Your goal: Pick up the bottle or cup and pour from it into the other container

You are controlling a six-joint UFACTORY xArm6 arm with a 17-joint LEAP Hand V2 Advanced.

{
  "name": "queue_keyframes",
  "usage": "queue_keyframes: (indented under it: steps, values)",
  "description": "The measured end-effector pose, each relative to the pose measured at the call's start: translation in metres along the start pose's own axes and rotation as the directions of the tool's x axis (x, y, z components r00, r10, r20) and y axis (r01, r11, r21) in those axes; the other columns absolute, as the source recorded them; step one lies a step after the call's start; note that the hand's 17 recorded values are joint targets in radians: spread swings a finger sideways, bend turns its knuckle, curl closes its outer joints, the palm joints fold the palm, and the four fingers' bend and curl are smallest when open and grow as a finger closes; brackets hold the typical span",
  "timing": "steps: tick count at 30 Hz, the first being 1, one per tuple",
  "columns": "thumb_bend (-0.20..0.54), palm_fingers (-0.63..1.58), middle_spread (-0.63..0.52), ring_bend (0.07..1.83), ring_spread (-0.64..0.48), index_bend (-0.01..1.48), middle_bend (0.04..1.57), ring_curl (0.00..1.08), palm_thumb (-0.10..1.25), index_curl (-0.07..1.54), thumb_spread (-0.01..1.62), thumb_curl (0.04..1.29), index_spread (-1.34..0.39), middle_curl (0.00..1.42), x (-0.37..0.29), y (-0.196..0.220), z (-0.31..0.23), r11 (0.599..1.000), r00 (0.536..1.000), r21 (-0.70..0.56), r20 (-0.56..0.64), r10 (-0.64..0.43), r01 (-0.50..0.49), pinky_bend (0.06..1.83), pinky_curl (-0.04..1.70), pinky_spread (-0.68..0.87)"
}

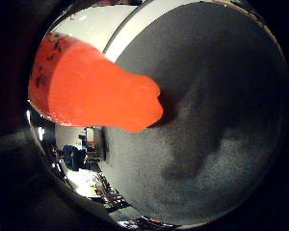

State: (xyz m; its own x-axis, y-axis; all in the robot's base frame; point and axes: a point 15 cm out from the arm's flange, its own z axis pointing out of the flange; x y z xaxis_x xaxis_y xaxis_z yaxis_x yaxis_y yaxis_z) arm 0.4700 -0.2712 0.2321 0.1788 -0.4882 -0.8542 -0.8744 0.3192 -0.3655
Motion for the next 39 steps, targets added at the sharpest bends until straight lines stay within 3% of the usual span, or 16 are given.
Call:
queue_keyframes:
  steps: [9, 14, 18, 23, 28, 39]
  values:
    - [-0.025, 0.43, -0.02, 0.69, 0.05, 0.17, 0.37, 0.23, 0.53, 0.3, 1.03, 0.31, -0.18, 0.37, 0.002, 0.011, 0.023, 0.999, 1.0, -0.046, 0.02, 0.004, -0.004, 0.76, -0.01, 0.3]
    - [-0.016, 0.61, -0.04, 0.85, -0.01, 0.19, 0.47, 0.26, 0.6, 0.32, 1.04, 0.33, -0.2, 0.4, 0.0, 0.012, 0.031, 0.998, 1.0, -0.057, 0.027, 0.002, -0.001, 0.8, -0.02, 0.19]
    - [-0.013, 0.78, -0.08, 0.95, -0.06, 0.2, 0.58, 0.28, 0.68, 0.35, 1.04, 0.37, -0.23, 0.45, -0.003, 0.011, 0.034, 0.998, 1.0, -0.066, 0.03, -0.004, 0.006, 0.86, -0.02, 0.06]
    - [-0.013, 1.17, -0.12, 1.03, -0.12, 0.23, 0.7, 0.35, 0.8, 0.42, 1.01, 0.42, -0.27, 0.53, -0.006, 0.013, 0.041, 0.995, 1.0, -0.098, 0.026, -0.007, 0.01, 1.1, 0.03, -0.24]
    - [-0.016, 1.3, -0.11, 1.13, -0.14, 0.5, 0.93, 0.42, 0.91, 0.58, 0.89, 0.49, -0.27, 0.61, -0.011, 0.02, 0.048, 0.987, 1.0, -0.16, 0.021, -0.009, 0.012, 1.24, 0.15, -0.37]
    - [-0.014, 1.19, -0.1, 1.33, -0.18, 0.98, 1.24, 0.56, 1.06, 0.79, 0.69, 0.66, -0.21, 0.7, -0.044, 0.027, 0.06, 0.967, 0.997, -0.247, 0.057, -0.042, 0.055, 1.47, 0.4, -0.23]
